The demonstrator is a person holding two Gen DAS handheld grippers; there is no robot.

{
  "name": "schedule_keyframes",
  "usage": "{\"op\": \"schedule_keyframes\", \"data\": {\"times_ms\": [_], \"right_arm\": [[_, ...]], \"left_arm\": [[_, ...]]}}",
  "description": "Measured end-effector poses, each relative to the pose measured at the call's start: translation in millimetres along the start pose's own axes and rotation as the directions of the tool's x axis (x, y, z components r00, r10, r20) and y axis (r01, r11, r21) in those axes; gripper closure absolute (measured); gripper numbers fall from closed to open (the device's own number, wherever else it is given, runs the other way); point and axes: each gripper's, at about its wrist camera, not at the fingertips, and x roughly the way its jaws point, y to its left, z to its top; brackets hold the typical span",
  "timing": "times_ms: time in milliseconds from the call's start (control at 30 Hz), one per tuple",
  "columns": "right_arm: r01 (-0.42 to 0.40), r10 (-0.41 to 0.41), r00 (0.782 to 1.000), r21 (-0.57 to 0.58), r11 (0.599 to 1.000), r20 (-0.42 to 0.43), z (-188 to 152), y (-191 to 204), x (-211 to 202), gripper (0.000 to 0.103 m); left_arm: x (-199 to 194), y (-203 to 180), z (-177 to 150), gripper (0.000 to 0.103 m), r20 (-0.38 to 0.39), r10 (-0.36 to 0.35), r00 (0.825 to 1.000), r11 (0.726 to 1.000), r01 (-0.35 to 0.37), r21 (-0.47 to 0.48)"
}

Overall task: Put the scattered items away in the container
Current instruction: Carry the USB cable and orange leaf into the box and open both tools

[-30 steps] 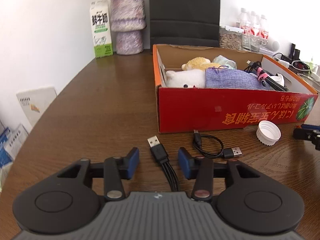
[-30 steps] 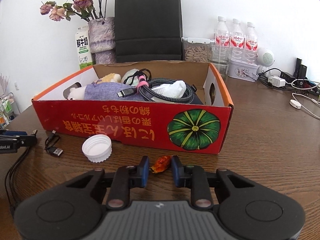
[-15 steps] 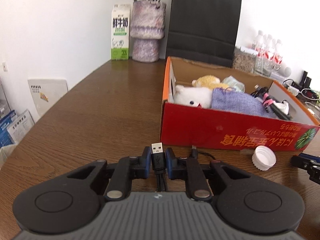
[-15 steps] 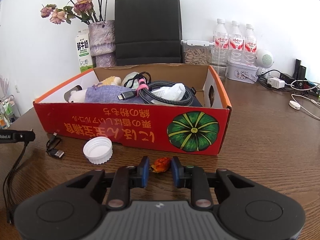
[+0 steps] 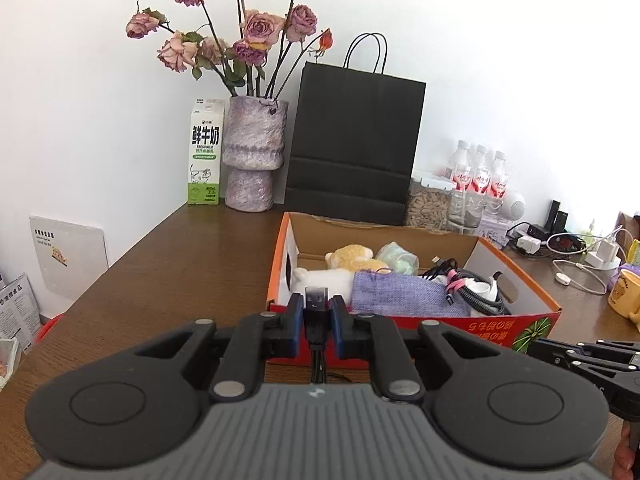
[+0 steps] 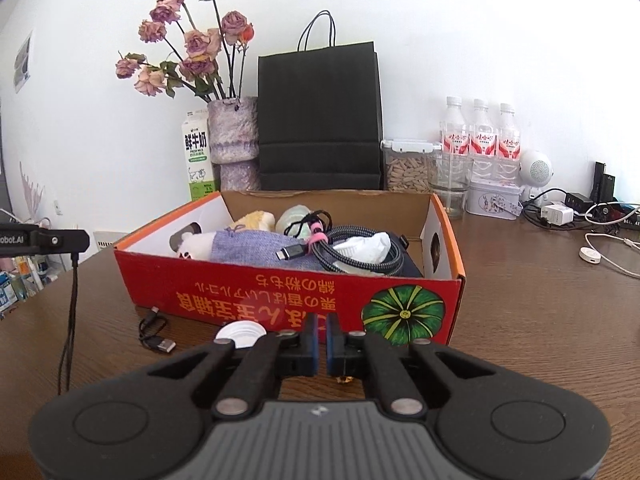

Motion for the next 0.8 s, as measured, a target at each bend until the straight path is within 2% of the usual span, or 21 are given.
{"op": "schedule_keyframes", "data": {"times_ms": [333, 467, 567, 800], "right_arm": [[-0.025, 0.026, 0.998, -0.013, 1.000, 0.063, 18, 11, -16, 0.100], [-0.029, 0.030, 0.995, -0.009, 1.000, 0.090, 27, 12, -20, 0.100], [-0.028, 0.029, 0.993, -0.007, 1.000, 0.112, 35, 11, -23, 0.100], [-0.035, 0.035, 0.985, -0.002, 0.999, 0.168, 60, 10, -26, 0.100]], "left_arm": [[-20, -18, 24, 0.089, 0.106, -0.061, 0.993, 0.998, 0.059, 0.019], [-25, -26, 35, 0.089, 0.140, -0.087, 0.986, 0.996, 0.084, 0.029], [-27, -33, 44, 0.095, 0.161, -0.107, 0.981, 0.994, 0.101, 0.044], [-26, -48, 63, 0.095, 0.201, -0.149, 0.968, 0.988, 0.138, 0.069]]}}
